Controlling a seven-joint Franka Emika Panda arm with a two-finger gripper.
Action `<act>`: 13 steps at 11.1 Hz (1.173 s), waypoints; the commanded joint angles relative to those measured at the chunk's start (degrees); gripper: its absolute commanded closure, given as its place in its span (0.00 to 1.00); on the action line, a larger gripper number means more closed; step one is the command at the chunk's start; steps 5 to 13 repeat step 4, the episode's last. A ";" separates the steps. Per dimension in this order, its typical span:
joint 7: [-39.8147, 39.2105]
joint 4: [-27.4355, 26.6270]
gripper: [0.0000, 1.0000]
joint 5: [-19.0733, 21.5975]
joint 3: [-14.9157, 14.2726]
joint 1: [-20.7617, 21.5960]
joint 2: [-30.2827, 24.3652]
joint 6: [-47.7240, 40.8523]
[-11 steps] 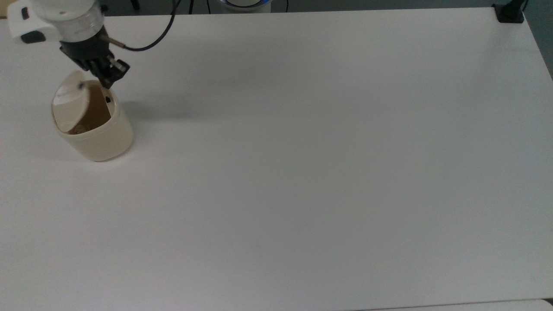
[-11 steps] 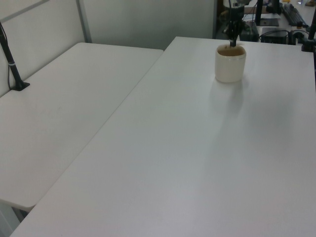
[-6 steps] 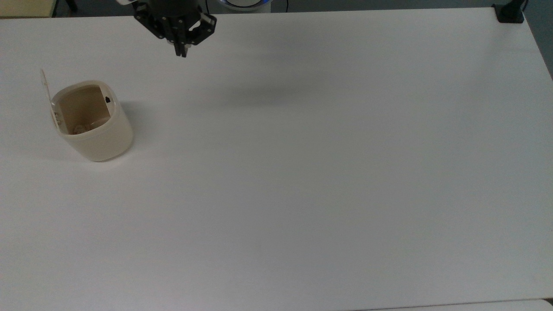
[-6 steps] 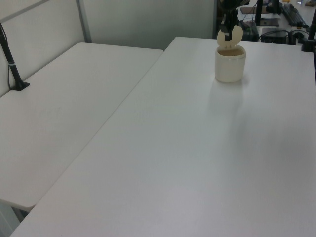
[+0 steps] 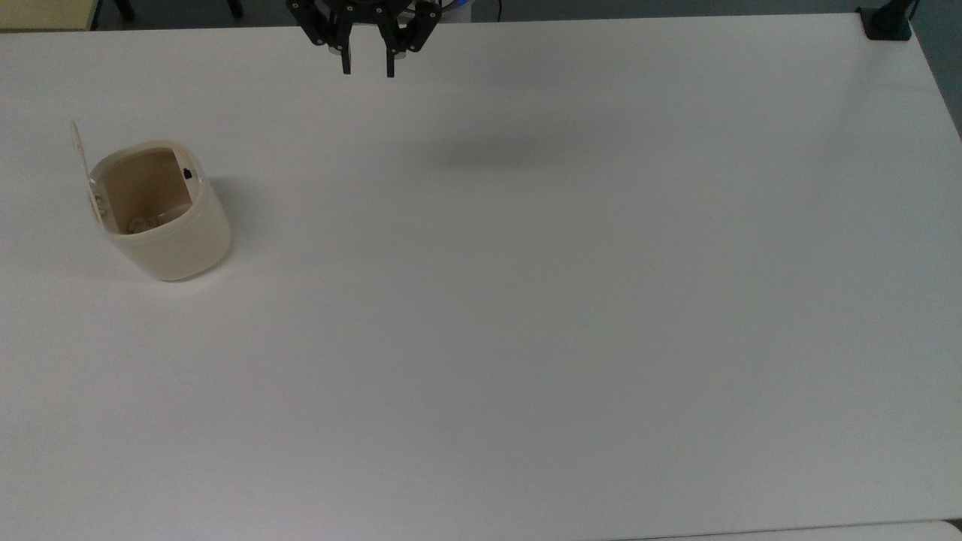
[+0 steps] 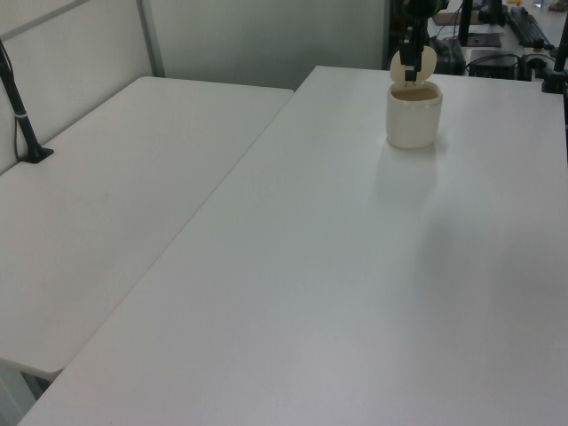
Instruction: Open the trash bin
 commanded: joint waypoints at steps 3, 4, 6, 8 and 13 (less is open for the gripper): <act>-0.69 -1.79 0.00 0.64 -1.43 0.06 -2.45 0.35; -0.69 -1.79 0.00 0.73 -1.35 0.06 -2.54 0.27; -0.69 -1.79 0.00 0.73 -1.35 0.06 -2.54 0.27; -0.69 -1.79 0.00 0.73 -1.35 0.06 -2.54 0.27; -0.69 -1.79 0.00 0.73 -1.35 0.06 -2.54 0.27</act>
